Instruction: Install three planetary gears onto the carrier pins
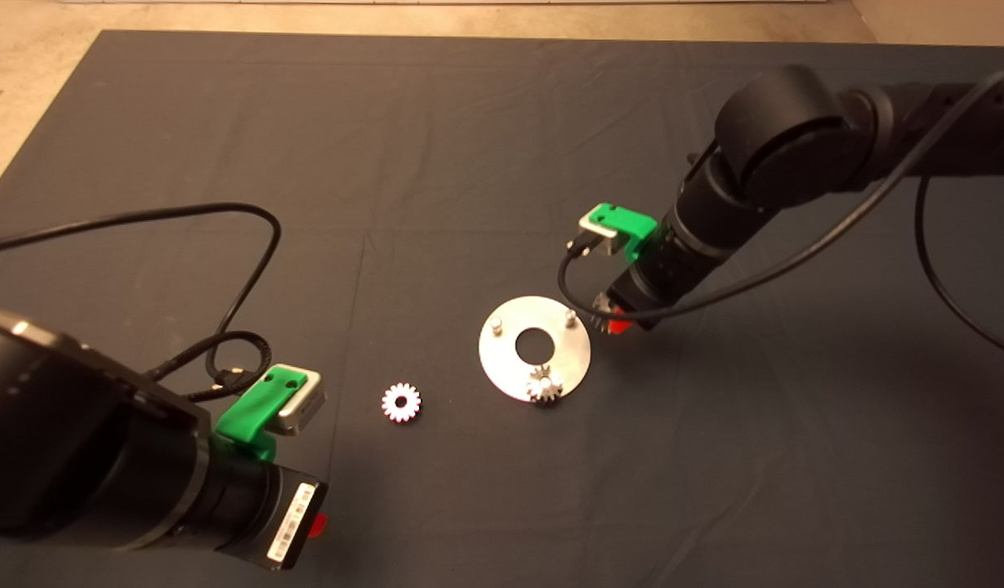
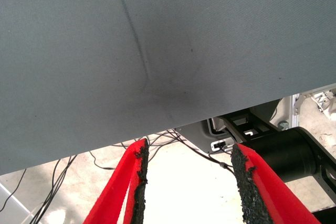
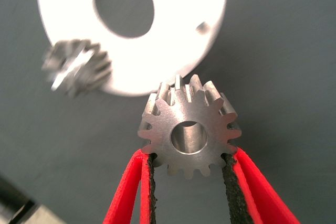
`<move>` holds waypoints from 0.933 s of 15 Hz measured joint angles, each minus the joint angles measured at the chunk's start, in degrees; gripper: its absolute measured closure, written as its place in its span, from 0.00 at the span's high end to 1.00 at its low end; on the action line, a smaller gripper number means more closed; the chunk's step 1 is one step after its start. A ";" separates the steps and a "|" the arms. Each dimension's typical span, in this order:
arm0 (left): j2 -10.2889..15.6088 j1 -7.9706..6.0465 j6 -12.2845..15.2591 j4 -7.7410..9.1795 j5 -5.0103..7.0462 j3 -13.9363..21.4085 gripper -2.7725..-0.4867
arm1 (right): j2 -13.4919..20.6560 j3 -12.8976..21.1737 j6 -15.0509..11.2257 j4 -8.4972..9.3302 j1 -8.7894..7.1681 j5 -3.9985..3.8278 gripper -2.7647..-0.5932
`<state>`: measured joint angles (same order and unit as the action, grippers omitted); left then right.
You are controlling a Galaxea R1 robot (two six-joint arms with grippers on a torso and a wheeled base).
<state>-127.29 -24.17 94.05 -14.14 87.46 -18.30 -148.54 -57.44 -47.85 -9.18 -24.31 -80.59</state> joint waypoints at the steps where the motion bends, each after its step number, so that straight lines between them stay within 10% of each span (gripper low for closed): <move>1: 0.00 0.00 0.00 0.00 -0.02 0.00 0.24 | 0.02 1.55 -0.07 -0.18 1.55 -0.02 0.05; 3: 0.28 -0.42 0.00 -0.02 -0.02 0.00 0.24 | -0.11 3.10 -0.16 -0.41 3.73 0.20 0.05; 14: 0.95 -1.12 -0.06 0.00 -0.09 0.00 0.24 | -6.12 -1.05 -0.16 -2.15 0.96 0.68 0.04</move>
<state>-126.34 -25.29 93.99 -14.14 87.37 -18.30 -154.66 -58.49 -48.01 -11.33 -23.34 -79.91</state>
